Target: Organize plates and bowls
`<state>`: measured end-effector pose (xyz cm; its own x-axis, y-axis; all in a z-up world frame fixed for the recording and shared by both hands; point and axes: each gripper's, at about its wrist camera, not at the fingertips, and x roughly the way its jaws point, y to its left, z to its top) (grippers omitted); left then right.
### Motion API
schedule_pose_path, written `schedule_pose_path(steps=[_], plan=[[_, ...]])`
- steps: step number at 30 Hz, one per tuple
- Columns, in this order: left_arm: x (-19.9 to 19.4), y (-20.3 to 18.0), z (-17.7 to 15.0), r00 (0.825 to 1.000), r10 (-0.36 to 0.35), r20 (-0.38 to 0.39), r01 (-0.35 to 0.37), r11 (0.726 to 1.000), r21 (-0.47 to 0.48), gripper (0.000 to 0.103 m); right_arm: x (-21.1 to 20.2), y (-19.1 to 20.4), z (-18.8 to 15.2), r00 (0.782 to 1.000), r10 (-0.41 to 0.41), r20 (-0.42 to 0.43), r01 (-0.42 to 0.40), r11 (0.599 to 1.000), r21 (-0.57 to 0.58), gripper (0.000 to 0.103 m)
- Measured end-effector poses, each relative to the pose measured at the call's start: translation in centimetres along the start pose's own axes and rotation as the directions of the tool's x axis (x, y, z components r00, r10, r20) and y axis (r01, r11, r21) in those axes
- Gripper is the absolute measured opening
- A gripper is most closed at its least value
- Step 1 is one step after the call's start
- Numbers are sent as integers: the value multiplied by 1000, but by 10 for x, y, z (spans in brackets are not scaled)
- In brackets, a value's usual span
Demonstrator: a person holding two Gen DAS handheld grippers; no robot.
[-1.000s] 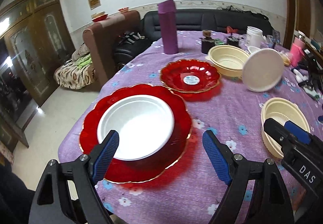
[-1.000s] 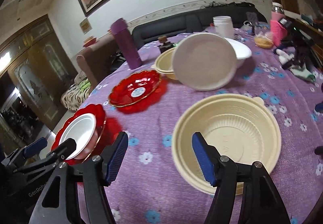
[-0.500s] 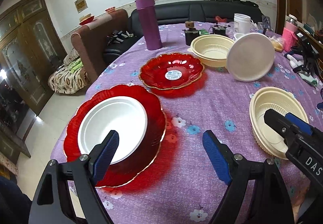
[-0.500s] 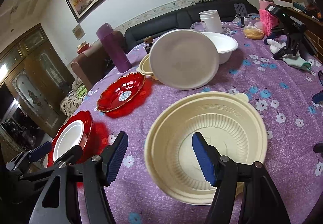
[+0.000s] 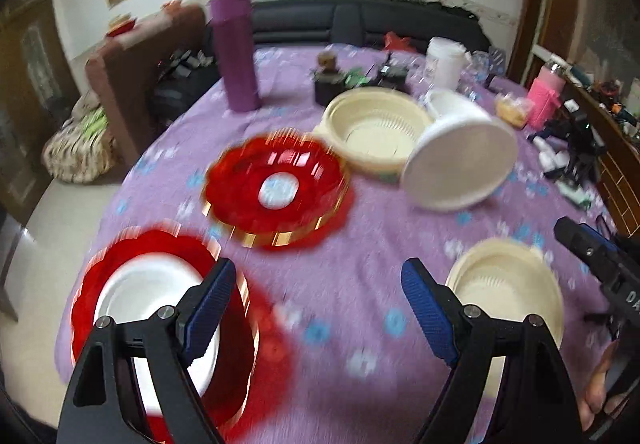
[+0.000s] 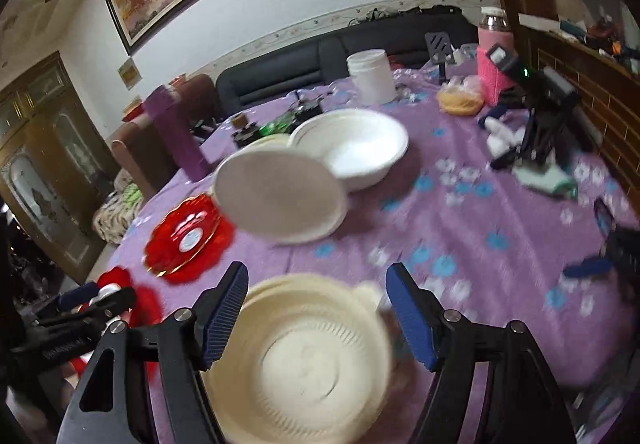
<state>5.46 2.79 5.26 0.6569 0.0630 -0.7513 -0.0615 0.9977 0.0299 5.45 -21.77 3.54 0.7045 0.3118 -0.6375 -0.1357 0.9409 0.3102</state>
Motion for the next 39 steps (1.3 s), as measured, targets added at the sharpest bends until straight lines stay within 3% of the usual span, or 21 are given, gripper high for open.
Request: schedule_pose_path(steps=[3, 8, 10, 15, 18, 23, 28, 31, 34, 36, 39], plan=[[19, -14, 22, 1000, 11, 20, -13, 997, 75, 84, 16, -1, 16, 999, -36, -11, 36, 997, -62, 76], [60, -26, 47, 998, 26, -65, -20, 995, 101, 84, 50, -4, 38, 995, -75, -67, 67, 991, -116, 76], [65, -24, 47, 995, 33, -96, -27, 998, 63, 84, 55, -9, 38, 994, -65, -90, 57, 995, -87, 76], [52, -17, 18, 991, -66, -113, 62, 997, -38, 84, 42, -24, 19, 995, 13, -103, -14, 1000, -6, 76], [42, -8, -1, 986, -120, -118, 108, 989, -99, 84, 33, -27, 4, 993, 21, -119, -21, 1000, 3, 76], [25, 5, -21, 984, -146, -97, 135, 984, -118, 84, 19, -33, -15, 991, 35, -128, -29, 998, 48, 76], [13, 45, -11, 976, -197, -92, 179, 969, -172, 84, 17, -14, -5, 984, 101, -149, -96, 995, 41, 76], [16, 83, 16, 978, -185, -102, 156, 959, -237, 86, 29, 15, 10, 963, 182, -199, -176, 983, 44, 76], [35, 113, 46, 982, -131, -138, 92, 962, -257, 86, 58, 50, 24, 912, 302, -278, -278, 953, 120, 76], [63, 134, 67, 974, -124, -191, 70, 960, -270, 86, 83, 79, 30, 887, 321, -331, -288, 946, 146, 76], [105, 161, 81, 954, -149, -259, 53, 938, -344, 86, 113, 111, 35, 889, 282, -361, -248, 959, 138, 76]])
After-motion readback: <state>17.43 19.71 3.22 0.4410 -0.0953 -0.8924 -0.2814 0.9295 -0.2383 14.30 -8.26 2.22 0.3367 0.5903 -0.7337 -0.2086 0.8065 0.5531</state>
